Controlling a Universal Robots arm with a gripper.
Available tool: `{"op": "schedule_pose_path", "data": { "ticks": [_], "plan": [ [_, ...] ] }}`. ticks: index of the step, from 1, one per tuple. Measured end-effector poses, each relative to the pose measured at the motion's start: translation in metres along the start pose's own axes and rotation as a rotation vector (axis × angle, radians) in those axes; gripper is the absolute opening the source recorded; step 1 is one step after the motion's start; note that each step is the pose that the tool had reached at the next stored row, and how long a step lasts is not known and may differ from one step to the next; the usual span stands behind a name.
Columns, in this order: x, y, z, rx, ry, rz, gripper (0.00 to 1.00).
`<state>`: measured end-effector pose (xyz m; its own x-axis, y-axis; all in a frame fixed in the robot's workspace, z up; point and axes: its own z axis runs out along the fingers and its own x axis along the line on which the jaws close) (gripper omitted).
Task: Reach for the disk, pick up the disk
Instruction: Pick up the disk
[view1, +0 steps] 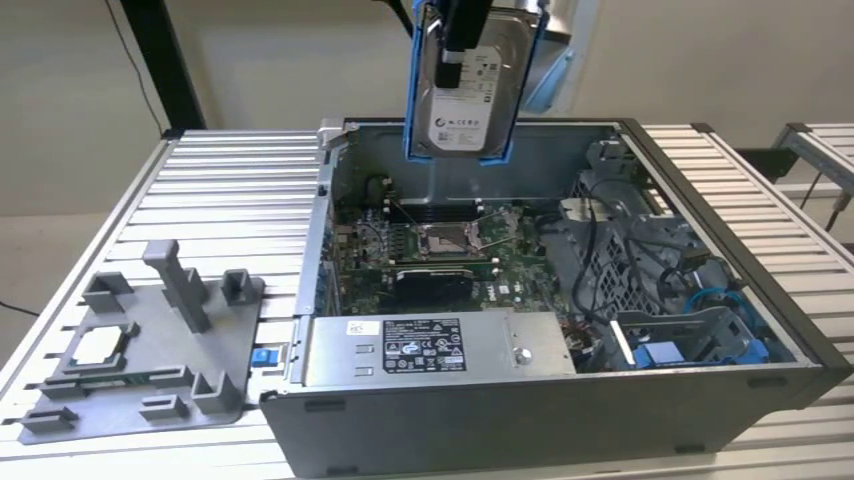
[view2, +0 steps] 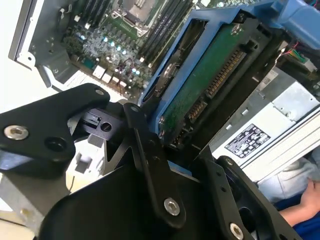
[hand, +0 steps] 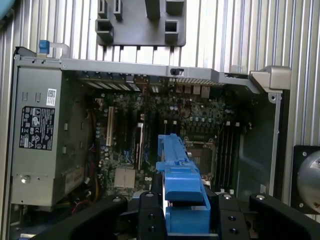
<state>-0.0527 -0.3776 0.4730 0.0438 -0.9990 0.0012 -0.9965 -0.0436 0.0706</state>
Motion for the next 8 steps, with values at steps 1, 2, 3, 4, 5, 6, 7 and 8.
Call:
{"op": "schedule_pose_path", "data": {
  "ticks": [1,2,3,4,5,6,7,8],
  "plan": [
    [0.0001,-0.0021,-0.0002,-0.0003,0.0000,0.000,0.00],
    [0.0002,-0.0041,-0.0003,-0.0004,0.0000,0.000,0.00],
    [0.0003,-0.0062,-0.0004,-0.0007,-0.0001,-0.001,0.00],
    [0.0004,-0.0081,-0.0005,-0.0008,-0.0001,-0.001,0.00],
    [0.0004,-0.0099,-0.0007,-0.0010,0.0000,-0.001,0.00],
    [0.0005,-0.0118,-0.0008,-0.0012,-0.0001,-0.001,0.00],
    [0.0006,-0.0136,-0.0009,-0.0014,0.0000,-0.001,0.00],
    [0.0007,-0.0155,-0.0011,-0.0016,0.0000,-0.001,0.00]
  ]
}}
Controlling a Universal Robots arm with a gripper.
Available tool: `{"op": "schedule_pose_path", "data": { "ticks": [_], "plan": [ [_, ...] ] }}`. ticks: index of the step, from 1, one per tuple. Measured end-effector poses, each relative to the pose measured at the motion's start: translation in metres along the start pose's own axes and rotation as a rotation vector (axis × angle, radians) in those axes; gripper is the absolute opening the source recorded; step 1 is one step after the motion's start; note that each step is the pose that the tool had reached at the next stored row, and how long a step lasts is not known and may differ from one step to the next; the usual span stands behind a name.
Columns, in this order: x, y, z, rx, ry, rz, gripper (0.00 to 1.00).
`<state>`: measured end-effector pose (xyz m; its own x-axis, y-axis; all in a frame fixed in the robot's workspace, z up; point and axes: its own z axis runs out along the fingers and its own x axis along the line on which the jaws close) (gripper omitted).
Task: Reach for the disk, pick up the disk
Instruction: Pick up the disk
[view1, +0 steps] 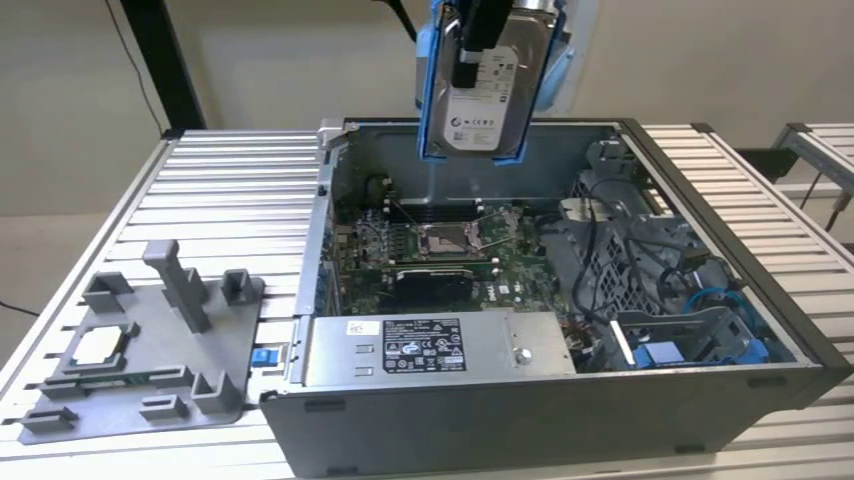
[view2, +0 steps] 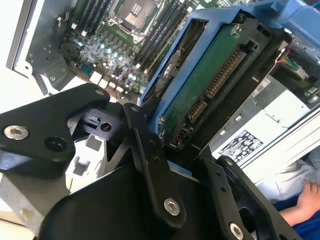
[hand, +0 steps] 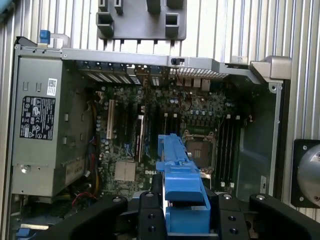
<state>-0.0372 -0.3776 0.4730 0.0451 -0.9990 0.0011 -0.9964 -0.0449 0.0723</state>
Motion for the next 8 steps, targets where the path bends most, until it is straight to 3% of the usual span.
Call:
{"op": "schedule_pose_path", "data": {
  "ticks": [8],
  "plan": [
    [0.0006,-0.0139,-0.0010,-0.0006,0.0000,-0.001,0.00]
  ]
}}
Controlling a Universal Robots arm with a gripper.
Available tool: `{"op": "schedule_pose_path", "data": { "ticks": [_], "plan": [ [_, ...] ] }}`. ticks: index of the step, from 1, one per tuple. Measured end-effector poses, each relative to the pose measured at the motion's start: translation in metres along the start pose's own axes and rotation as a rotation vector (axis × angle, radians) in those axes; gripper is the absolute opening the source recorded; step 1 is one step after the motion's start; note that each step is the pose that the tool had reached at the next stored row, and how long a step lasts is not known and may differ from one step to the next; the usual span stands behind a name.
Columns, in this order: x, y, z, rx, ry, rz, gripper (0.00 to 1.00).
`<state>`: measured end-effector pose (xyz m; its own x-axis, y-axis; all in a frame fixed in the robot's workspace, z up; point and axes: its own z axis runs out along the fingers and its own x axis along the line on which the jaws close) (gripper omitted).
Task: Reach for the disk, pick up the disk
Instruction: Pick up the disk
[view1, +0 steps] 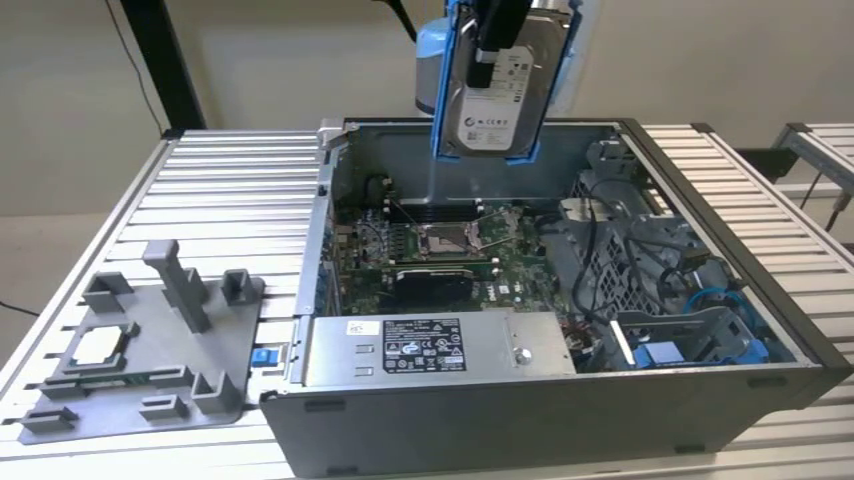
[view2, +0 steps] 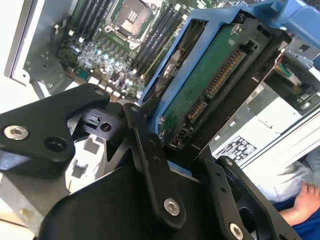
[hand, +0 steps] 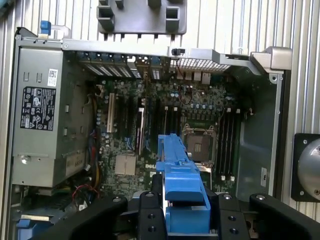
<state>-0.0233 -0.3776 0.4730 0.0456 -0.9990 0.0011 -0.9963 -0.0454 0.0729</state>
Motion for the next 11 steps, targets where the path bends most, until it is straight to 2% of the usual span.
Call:
{"op": "schedule_pose_path", "data": {
  "ticks": [6,11],
  "plan": [
    [0.0004,-0.0093,-0.0006,-0.0001,-0.0001,0.000,0.00],
    [0.0005,-0.0107,-0.0008,-0.0002,-0.0001,0.000,0.00]
  ]
}}
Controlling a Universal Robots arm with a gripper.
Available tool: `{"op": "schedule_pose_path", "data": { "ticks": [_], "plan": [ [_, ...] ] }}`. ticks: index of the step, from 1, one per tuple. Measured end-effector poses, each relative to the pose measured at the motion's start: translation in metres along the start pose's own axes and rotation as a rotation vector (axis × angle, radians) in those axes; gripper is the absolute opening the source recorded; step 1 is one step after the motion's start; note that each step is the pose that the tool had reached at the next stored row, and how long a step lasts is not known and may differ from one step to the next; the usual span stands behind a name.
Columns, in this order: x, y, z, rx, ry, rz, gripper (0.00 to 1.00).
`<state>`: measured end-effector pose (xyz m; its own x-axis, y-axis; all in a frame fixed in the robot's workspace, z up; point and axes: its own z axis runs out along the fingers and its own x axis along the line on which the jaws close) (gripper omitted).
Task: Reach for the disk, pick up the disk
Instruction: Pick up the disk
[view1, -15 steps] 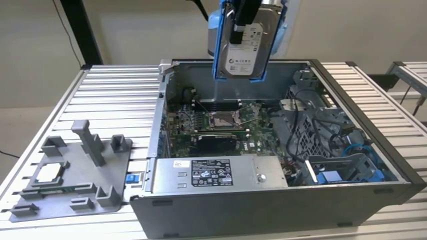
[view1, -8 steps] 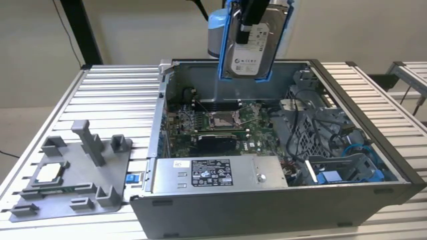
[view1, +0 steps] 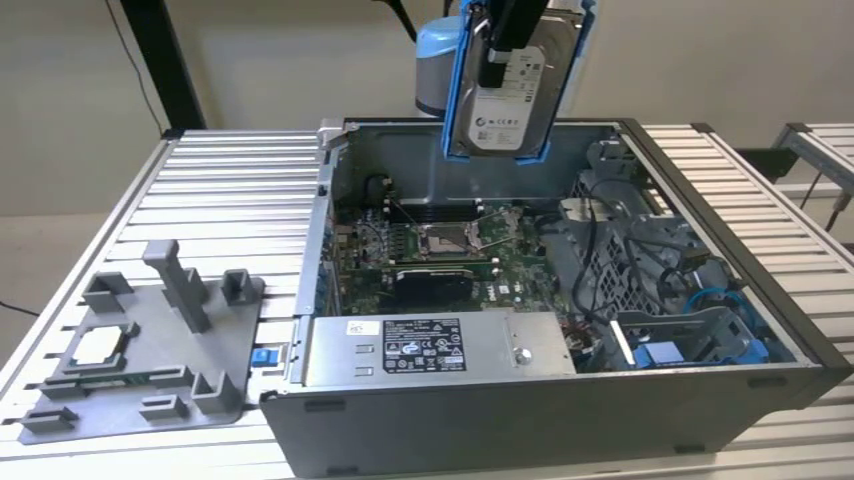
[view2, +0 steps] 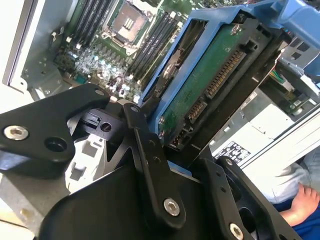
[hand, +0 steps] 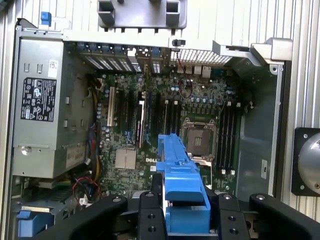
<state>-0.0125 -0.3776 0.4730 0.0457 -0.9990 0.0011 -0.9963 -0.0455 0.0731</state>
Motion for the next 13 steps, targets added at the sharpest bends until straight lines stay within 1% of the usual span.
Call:
{"op": "schedule_pose_path", "data": {
  "ticks": [7,13],
  "plan": [
    [0.0008,-0.0002,-0.0001,0.0000,0.0001,0.000,0.00],
    [0.0056,-0.0002,0.0000,-0.0002,0.0000,0.000,0.00]
  ]
}}
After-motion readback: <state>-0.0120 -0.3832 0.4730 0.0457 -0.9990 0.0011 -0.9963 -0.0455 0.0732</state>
